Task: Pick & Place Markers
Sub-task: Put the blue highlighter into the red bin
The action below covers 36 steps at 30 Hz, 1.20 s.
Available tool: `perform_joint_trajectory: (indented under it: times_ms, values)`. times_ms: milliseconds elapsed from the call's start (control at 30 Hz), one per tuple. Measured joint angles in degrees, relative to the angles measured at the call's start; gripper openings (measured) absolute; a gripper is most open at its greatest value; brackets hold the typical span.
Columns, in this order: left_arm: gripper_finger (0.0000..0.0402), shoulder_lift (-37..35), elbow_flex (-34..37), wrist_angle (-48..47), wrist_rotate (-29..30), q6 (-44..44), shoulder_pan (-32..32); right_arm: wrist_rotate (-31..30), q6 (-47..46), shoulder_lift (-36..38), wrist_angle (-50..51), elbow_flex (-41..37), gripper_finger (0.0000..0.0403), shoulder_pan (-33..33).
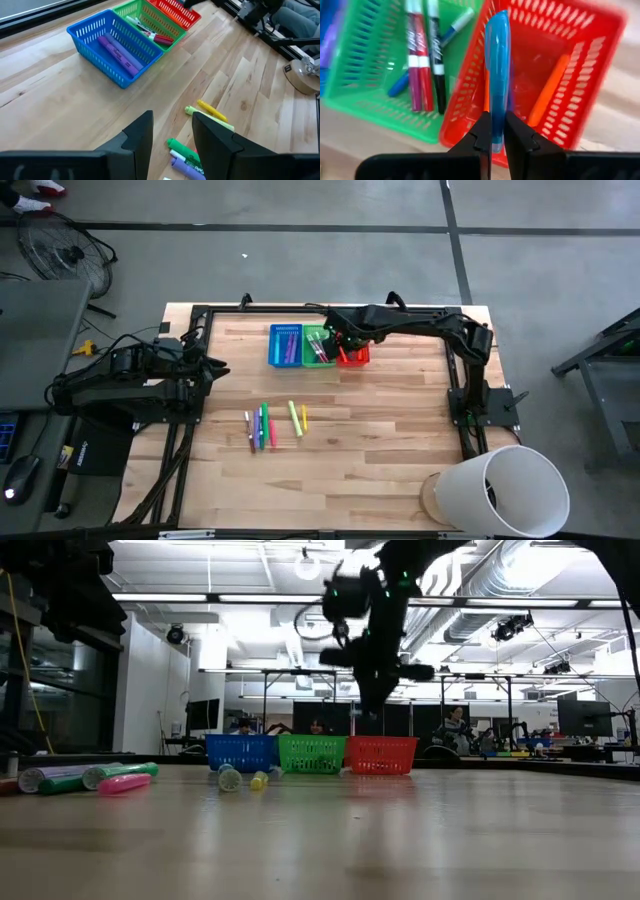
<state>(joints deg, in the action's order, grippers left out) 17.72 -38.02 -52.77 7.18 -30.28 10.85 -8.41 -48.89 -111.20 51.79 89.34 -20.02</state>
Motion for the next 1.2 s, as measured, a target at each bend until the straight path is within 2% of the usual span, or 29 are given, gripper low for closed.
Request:
perform_joint_trajectory:
  times_ms: [167, 300, 500, 900, 1200]
  values:
    - [0.0136, 0.0, 0.0, -0.4, -0.2, 0.0, 0.0, 1.9, -2.7, 0.2, -4.8, -5.3, 0.0017, -1.8]
    - [0.0136, 0.0, 0.0, -1.6, -0.2, 0.0, 0.0, 0.5, -4.1, 0.3, -6.1, -6.7, 0.0017, -2.5]
    - [0.0136, 0.0, 0.0, -2.2, -0.2, 0.0, 0.0, 0.2, -5.2, 0.3, -6.6, -6.7, 0.0017, -2.9]
    - [0.0136, 0.0, 0.0, -3.1, -0.2, 0.0, 0.0, 0.7, -15.3, 0.3, -6.2, -8.3, 0.0017, -3.0]
    - [0.0136, 0.0, 0.0, -3.1, -0.2, -0.1, 0.0, 1.2, -15.7, 0.3, -6.4, -9.0, 0.0017, -2.8]
